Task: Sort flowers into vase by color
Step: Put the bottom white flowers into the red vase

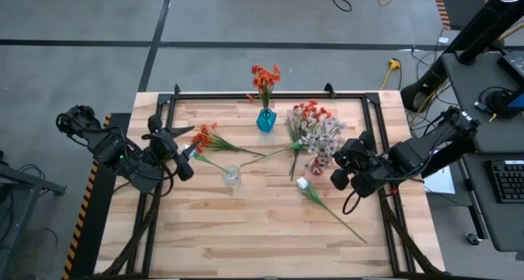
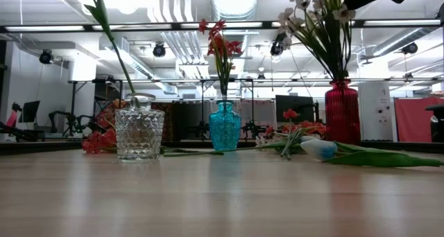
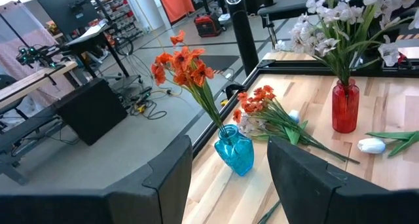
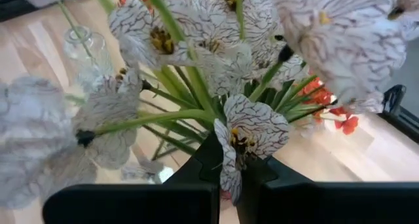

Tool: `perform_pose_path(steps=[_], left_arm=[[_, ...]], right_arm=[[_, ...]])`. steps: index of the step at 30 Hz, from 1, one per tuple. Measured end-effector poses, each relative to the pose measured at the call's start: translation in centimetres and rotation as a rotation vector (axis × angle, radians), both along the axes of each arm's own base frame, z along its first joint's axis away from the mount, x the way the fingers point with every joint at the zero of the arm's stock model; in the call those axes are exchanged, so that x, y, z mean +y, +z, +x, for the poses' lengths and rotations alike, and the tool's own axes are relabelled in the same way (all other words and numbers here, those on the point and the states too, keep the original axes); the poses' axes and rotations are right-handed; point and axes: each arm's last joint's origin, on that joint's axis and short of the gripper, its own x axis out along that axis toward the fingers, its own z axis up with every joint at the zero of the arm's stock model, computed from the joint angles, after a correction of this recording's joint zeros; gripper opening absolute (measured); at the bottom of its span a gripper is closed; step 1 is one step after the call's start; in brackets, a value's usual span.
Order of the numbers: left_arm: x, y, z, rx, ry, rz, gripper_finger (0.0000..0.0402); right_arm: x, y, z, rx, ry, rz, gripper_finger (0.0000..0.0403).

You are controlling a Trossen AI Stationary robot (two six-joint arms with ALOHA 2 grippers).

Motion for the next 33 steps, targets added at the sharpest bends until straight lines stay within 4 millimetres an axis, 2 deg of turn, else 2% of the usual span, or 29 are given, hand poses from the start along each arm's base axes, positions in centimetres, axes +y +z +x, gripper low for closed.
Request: perform_pose_path(steps=[13,33], left_arm=[[0.0,0.0,0.0,0.001,0.0,0.0,0.0182],[0.0,0.0,0.0,-0.004,0.002,-0.005,0.0182]], right_arm=[[0.0,-1.9,-0.2,0.052,-0.012,0.014,0.0013],[0.0,-1.4,-0.2,0.054,-0.006,0.045,0.0018]])
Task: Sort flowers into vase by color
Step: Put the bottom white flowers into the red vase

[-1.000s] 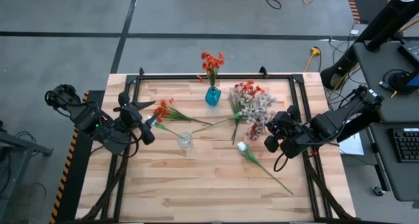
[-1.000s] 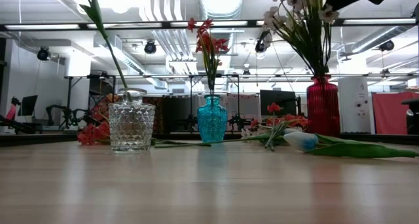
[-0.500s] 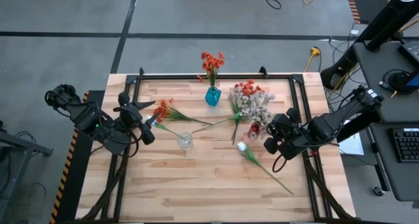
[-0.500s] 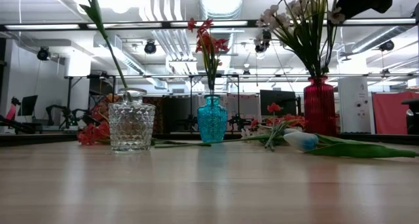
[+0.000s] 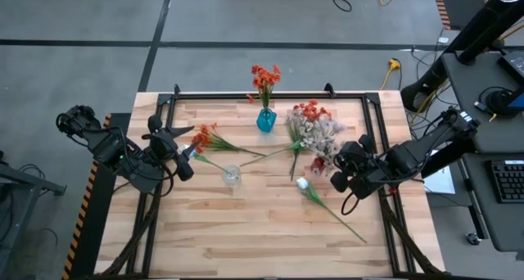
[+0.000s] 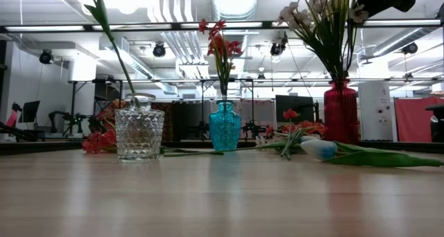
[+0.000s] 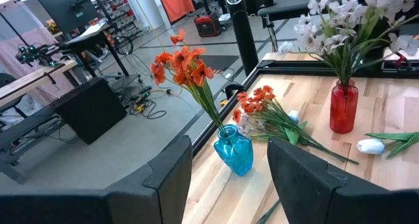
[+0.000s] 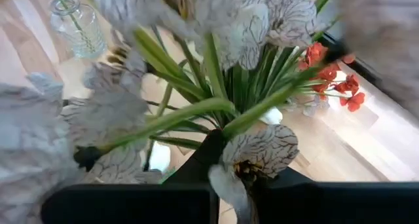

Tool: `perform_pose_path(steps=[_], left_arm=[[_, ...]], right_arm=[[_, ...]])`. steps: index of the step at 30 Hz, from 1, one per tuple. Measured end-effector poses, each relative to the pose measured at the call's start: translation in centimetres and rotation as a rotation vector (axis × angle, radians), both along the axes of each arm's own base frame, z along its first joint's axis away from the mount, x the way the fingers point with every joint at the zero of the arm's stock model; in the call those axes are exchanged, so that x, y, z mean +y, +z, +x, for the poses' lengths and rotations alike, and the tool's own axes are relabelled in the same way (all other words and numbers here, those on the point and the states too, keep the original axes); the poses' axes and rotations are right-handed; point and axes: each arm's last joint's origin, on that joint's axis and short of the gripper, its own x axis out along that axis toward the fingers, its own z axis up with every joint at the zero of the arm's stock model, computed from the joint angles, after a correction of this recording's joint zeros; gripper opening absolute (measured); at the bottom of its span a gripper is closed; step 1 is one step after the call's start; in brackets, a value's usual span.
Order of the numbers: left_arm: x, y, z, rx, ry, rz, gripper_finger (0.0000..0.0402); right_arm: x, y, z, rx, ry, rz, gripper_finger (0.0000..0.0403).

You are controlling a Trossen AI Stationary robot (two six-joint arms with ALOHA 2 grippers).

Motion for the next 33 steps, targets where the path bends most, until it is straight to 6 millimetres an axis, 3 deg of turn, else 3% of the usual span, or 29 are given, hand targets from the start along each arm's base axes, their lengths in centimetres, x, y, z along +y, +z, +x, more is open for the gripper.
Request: perform_pose_path(steps=[15,29,33], left_arm=[[0.0,0.4,0.0,0.004,-0.008,0.005,0.0182],[0.6,5.0,-1.0,-0.02,-0.102,-0.013,0.0182],[0.7,5.5,-1.2,-0.005,-0.114,0.018,0.0182]], right_arm=[[-0.3,1.8,-0.6,0.014,-0.01,0.0,0.0169],[-0.8,5.9,-1.8,0.024,0.014,0.07,0.0189],[-0.9,6.1,-1.9,0.017,0.017,0.064,0.0189]])
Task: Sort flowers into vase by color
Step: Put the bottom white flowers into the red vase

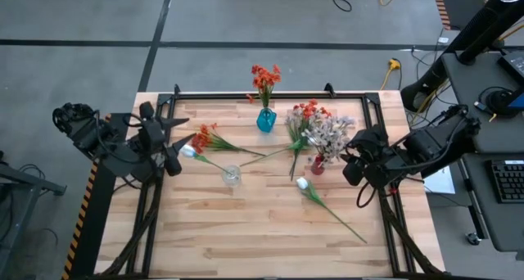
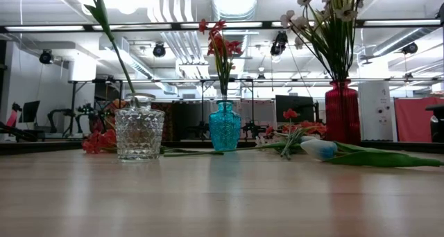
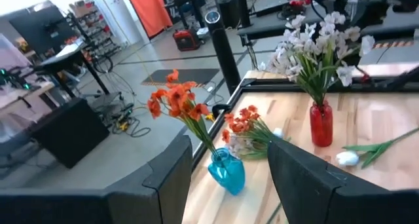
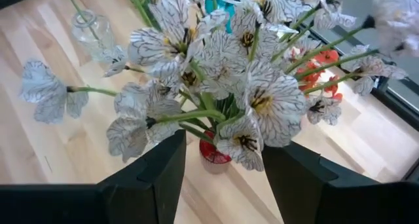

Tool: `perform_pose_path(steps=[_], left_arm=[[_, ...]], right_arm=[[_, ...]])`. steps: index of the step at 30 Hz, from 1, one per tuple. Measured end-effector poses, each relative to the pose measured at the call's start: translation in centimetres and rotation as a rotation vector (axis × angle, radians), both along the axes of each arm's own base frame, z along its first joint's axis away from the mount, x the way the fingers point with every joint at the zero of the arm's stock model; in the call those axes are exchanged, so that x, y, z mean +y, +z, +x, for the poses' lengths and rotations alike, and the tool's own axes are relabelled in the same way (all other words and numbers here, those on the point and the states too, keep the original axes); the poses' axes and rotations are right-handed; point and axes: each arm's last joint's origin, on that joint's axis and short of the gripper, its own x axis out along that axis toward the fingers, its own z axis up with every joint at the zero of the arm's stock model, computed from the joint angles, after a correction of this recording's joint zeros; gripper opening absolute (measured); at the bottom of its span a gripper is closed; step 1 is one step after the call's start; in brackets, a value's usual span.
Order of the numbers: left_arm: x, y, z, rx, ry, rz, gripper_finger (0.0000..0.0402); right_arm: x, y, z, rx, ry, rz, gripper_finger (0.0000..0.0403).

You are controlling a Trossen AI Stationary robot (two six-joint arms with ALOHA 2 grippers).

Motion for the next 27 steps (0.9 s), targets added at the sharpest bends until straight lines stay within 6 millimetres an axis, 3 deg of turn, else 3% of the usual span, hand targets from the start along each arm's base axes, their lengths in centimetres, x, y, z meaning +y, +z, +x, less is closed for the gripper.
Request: perform_pose_path(steps=[6,16,22,27], left_arm=[[0.5,0.1,0.1,0.061,0.018,0.112,0.0182],[4.7,3.6,-0.1,0.103,0.005,0.065,0.016],[6.7,3.5,0.4,0.15,-0.037,0.013,0.0145],[8.0,3.2,0.9,0.275,-0.011,0.073,0.0131]], right_arm=[[-0.2,0.5,-0.4,0.011,-0.014,0.009,0.0189],[-0.7,2.7,-1.4,-0.017,-0.028,0.055,0.0189],[-0.9,3.6,-1.7,-0.038,-0.028,0.066,0.0189],[-0.9,3.7,-1.7,-0.042,-0.028,0.067,0.0189]])
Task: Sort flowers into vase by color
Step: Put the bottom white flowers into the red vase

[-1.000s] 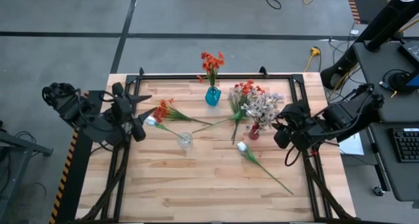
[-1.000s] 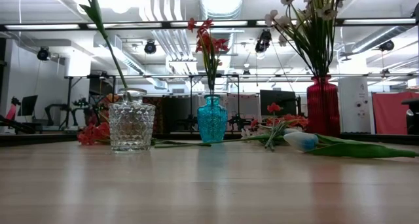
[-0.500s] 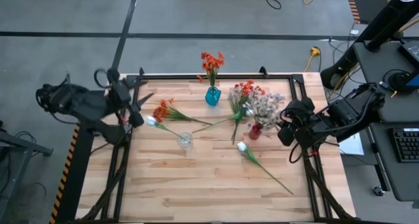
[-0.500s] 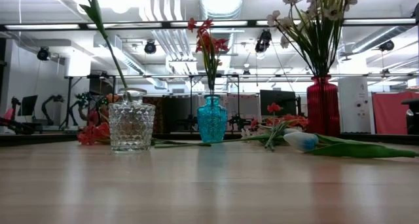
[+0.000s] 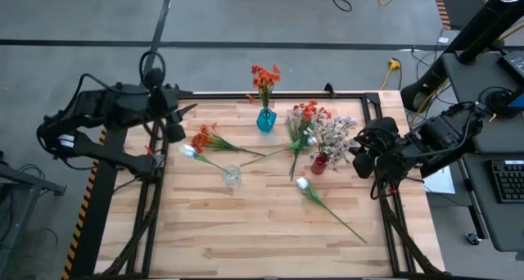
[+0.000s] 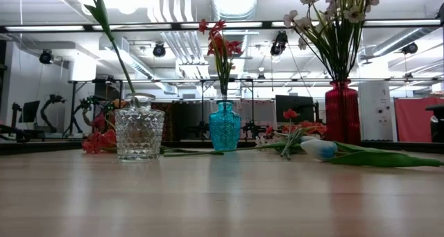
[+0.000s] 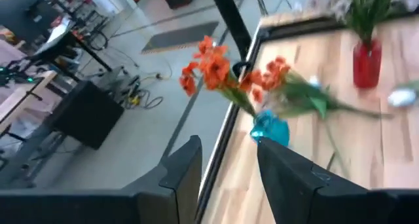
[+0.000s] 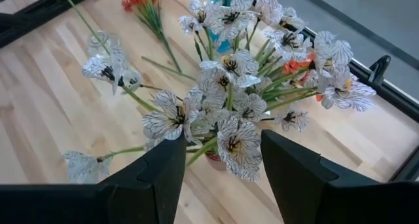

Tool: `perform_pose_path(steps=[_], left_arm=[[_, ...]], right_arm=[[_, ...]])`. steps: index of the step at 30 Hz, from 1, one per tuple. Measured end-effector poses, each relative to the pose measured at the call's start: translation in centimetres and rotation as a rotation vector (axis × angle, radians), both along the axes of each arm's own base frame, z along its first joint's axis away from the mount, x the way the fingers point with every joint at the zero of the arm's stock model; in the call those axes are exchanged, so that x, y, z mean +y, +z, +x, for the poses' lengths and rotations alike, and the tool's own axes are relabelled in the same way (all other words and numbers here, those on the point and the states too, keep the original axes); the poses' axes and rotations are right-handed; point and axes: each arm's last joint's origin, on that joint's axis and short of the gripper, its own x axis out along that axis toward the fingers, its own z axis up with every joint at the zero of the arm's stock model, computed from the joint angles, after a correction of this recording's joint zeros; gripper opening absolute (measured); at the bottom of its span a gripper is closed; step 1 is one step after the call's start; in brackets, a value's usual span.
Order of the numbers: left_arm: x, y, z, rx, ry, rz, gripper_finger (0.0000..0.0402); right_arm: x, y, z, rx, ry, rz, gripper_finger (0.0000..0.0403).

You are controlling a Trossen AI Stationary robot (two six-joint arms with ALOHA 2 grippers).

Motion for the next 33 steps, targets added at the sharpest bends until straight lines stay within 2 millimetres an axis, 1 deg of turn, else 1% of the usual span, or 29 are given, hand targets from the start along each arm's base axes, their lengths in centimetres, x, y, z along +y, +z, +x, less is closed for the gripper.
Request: perform_pose_path(steps=[3,6,9,12,14,17,19,23,26,28,31,33], left_arm=[[0.6,-0.1,0.4,0.084,-0.113,-0.036,0.0116],[1.4,-0.5,1.4,0.133,-0.224,-0.071,0.0096],[2.8,-1.3,2.2,0.23,-0.2,-0.053,0.0076],[4.6,-2.0,3.0,0.312,-0.158,-0.022,0.0058],[5.8,-2.3,3.6,0.361,-0.167,-0.027,0.0045],[7.8,-2.4,4.4,0.39,-0.225,-0.072,0.0025],[9.4,-2.5,4.8,0.399,-0.233,-0.11,0.0011],[12.9,-4.1,5.5,0.449,-0.205,-0.183,0.0002],[15.1,-5.4,5.1,0.479,-0.238,-0.262,0.0001],[15.9,-6.2,4.4,0.512,-0.276,-0.336,0.0],[16.7,-6.7,3.3,0.512,-0.288,-0.394,0.0],[16.7,-6.9,2.6,0.508,-0.269,-0.403,0.0]], right_arm=[[0.0,0.0,0.1,0.001,-0.001,-0.003,0.0189],[0.1,-0.1,0.3,0.001,-0.007,-0.02,0.0189],[0.2,-0.2,0.5,0.006,-0.009,-0.029,0.0189],[0.4,-0.3,0.7,0.016,-0.006,-0.025,0.0189],[0.4,-0.4,0.7,0.025,0.002,-0.009,0.0189],[0.4,-0.2,0.6,0.021,0.005,0.001,0.0189],[0.3,0.1,0.6,0.013,0.005,0.006,0.0189],[0.3,0.6,0.4,-0.007,0.005,0.017,0.0189],[0.2,0.9,0.3,-0.007,0.014,0.013,0.0189],[0.1,0.8,0.2,0.007,0.019,0.002,0.0189],[0.1,0.8,0.2,0.012,0.019,0.0,0.0189],[0.1,0.8,0.2,0.015,0.022,0.006,0.0189]])
